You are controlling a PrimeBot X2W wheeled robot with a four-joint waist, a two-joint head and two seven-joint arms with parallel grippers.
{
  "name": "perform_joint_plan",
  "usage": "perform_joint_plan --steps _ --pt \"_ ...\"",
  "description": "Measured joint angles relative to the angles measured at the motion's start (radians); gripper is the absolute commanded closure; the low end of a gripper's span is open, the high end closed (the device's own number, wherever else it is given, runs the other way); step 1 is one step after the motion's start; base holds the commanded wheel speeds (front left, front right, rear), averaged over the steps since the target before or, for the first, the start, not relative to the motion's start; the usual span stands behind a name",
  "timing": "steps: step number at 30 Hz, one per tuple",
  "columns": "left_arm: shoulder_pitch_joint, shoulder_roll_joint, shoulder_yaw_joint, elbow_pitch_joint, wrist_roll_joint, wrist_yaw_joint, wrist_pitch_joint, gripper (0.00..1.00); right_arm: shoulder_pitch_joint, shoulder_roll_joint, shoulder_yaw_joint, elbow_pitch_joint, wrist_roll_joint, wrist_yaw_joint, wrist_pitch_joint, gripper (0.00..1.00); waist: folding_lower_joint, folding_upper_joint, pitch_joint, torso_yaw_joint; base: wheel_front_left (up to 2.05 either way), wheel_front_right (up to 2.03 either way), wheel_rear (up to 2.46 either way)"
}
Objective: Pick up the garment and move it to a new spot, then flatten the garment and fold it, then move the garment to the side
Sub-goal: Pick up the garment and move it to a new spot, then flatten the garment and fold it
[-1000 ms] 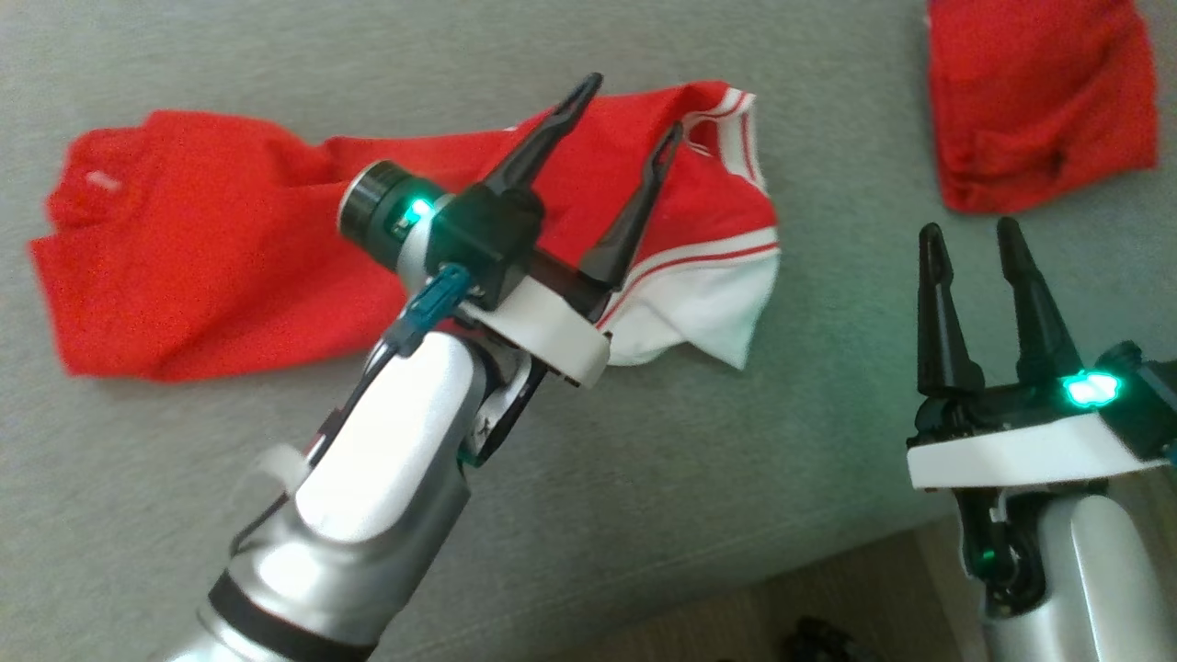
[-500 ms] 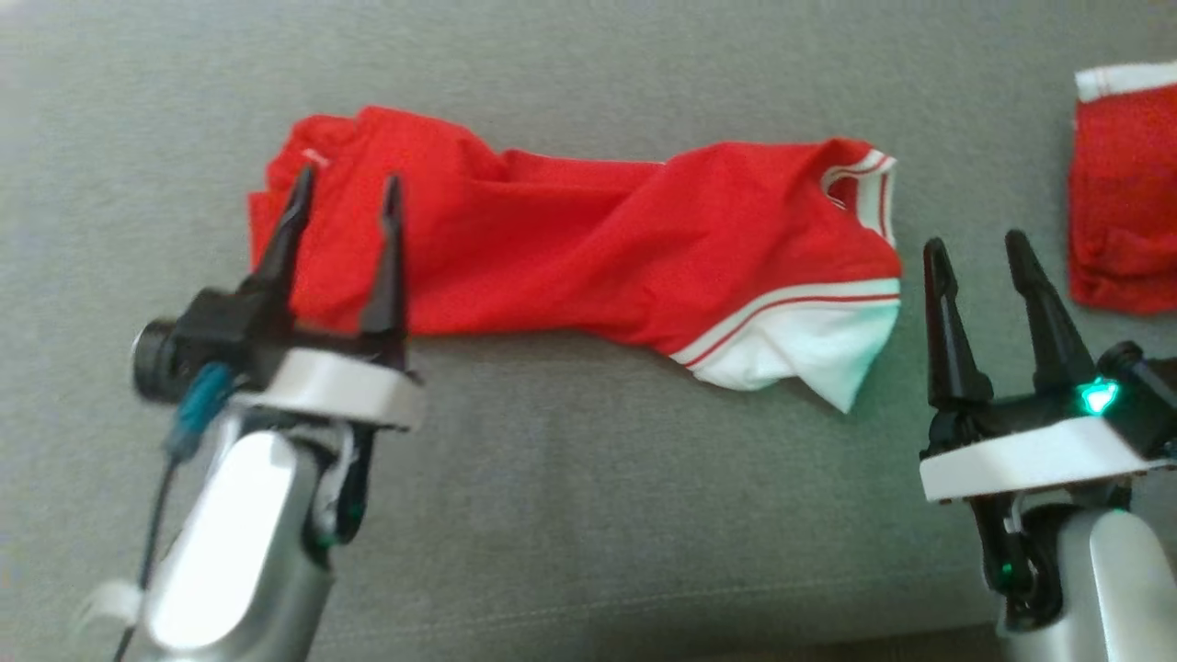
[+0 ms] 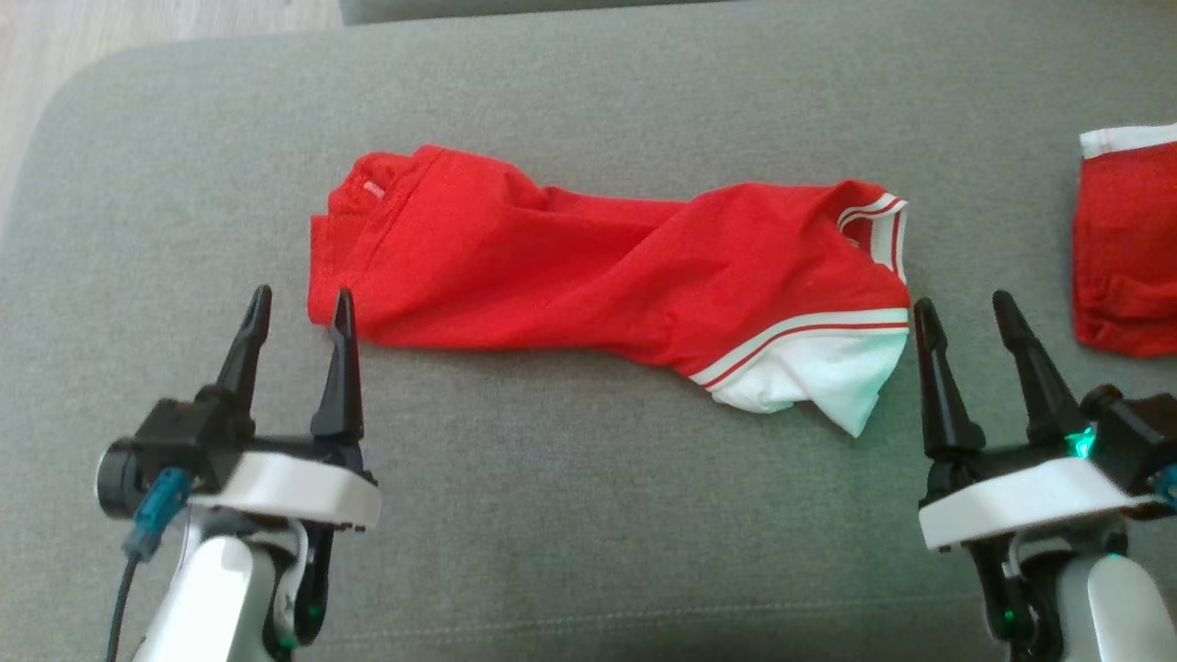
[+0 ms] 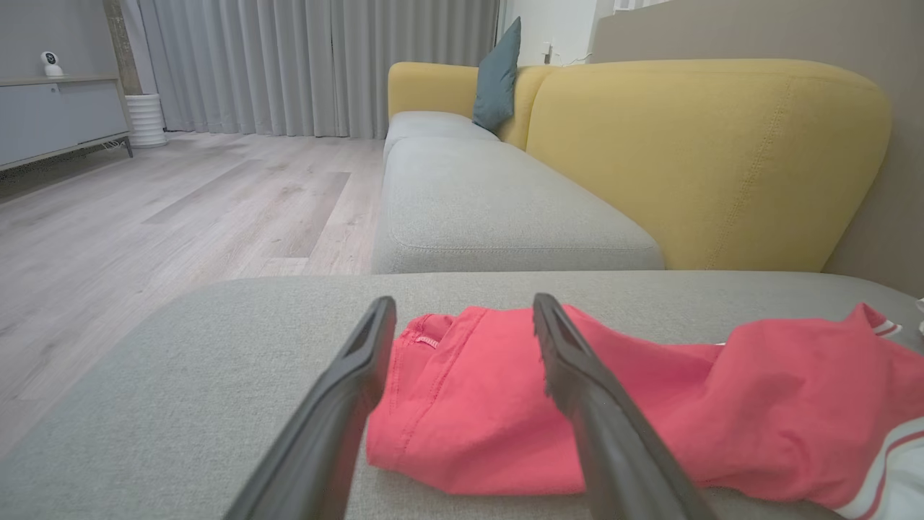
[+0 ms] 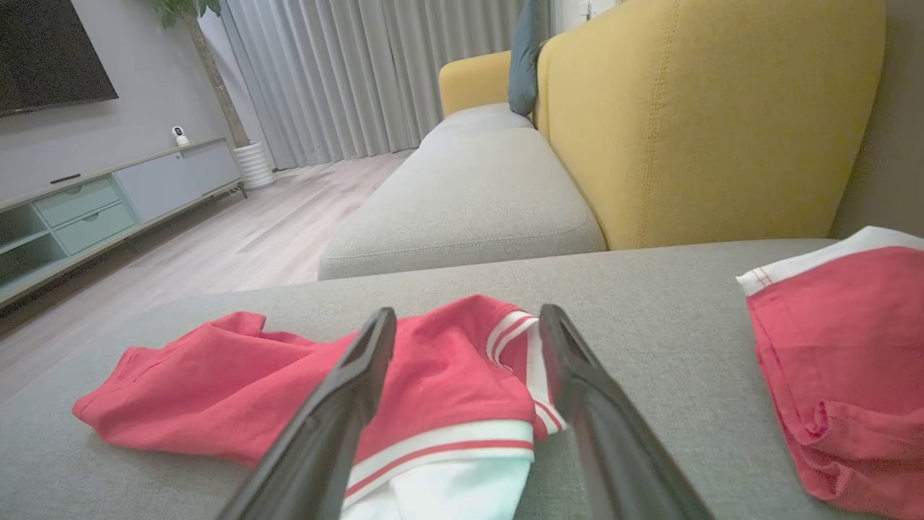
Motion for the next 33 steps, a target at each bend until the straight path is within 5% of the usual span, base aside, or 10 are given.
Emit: perform_joint_plan --steps 28,33 --pt "0.077 0.023 -0.006 -0.006 0.000 0.003 0.004 0.00 0.059 0.000 0.004 -0.019 0.010 0.000 0.021 0.00 0.0000 0.0000 -0.044 -0.017 0.00 0.00 0.00" --pt "0.031 0.024 -0.040 0.045 -0.013 -0.018 0.092 0.00 0.051 0.000 0.007 -0.025 0.011 0.000 0.021 0.00 0.0000 0.0000 -0.017 -0.011 0.00 0.00 0.00"
